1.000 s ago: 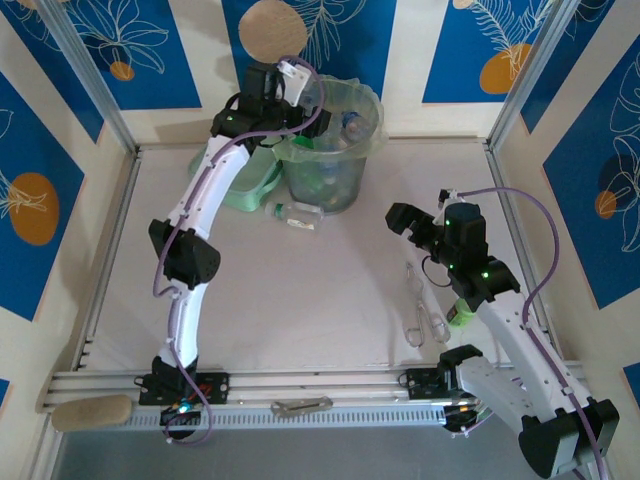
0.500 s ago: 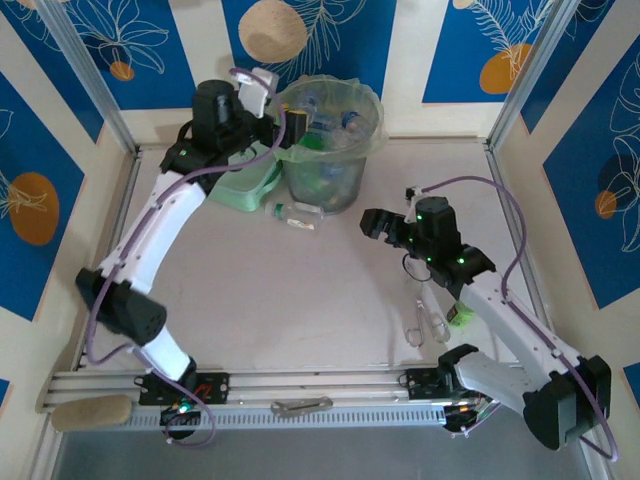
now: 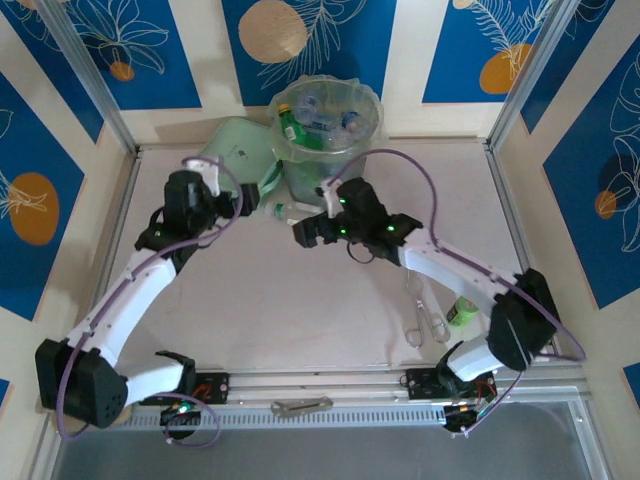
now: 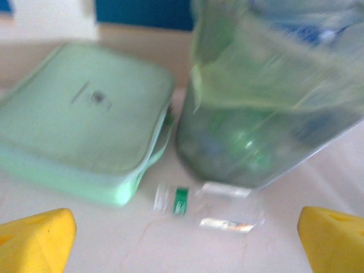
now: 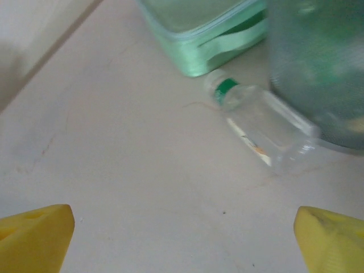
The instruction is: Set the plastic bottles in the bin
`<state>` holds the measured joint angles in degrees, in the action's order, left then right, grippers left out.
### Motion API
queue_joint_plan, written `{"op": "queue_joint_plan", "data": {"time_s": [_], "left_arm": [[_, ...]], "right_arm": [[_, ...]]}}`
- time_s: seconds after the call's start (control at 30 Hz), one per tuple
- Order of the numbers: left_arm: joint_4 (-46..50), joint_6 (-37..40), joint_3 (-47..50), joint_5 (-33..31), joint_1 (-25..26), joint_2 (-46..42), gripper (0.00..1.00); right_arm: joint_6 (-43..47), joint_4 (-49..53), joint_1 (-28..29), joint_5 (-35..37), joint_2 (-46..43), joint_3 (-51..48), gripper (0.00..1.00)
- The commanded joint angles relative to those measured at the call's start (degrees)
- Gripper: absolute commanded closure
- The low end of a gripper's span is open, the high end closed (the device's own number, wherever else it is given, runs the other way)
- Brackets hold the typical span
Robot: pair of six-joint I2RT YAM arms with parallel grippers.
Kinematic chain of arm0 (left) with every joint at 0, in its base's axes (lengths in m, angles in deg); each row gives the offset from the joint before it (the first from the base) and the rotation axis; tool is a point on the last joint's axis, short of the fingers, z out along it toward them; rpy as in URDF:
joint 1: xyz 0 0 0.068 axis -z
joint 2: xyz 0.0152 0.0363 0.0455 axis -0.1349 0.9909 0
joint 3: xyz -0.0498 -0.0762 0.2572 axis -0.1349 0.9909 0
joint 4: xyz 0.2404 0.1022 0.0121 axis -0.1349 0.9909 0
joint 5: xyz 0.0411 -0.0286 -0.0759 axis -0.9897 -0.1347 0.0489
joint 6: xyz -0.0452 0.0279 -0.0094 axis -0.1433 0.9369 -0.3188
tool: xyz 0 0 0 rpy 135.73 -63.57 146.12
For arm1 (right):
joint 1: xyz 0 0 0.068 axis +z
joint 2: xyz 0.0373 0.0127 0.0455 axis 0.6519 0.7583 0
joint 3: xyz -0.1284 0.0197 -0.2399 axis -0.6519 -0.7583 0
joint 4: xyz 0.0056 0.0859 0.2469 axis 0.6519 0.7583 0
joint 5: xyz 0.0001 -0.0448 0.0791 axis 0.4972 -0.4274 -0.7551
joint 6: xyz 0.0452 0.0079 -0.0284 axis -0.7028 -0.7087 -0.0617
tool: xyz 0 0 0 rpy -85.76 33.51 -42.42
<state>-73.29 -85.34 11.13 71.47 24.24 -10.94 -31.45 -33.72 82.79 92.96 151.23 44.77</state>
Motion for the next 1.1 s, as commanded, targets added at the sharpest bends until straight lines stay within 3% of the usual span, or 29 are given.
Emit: {"op": "queue_joint_plan", "data": {"time_s": [0.0,0.27,0.6,0.87,1.07], "left_arm": [[-0.64,-7.42,8.04,-2.13,-2.7,-6.14,0.01],[-0.68,-13.78,21.72,-1.43,-6.15,-16.96,0.01],[-6.52,-17.78,24.45,-0.67,-7.96,-16.1,0.01],[-5.6,-17.84,25.05,0.63,-8.42,-16.52,0.01],[-4.95,-17.6,25.52,0.45,-8.97,-17.79,0.01]], "right_arm": [[7.79,6.02,1.97,-2.21,6.04,6.62,0.0],[19.24,15.17,4.32,1.2,21.23,20.75,0.0],[32.13,22.62,4.56,14.09,38.18,38.62,0.0],[39.35,21.91,2.95,22.31,45.24,44.18,0.01],[42.23,20.62,2.37,22.98,47.6,44.79,0.01]]}}
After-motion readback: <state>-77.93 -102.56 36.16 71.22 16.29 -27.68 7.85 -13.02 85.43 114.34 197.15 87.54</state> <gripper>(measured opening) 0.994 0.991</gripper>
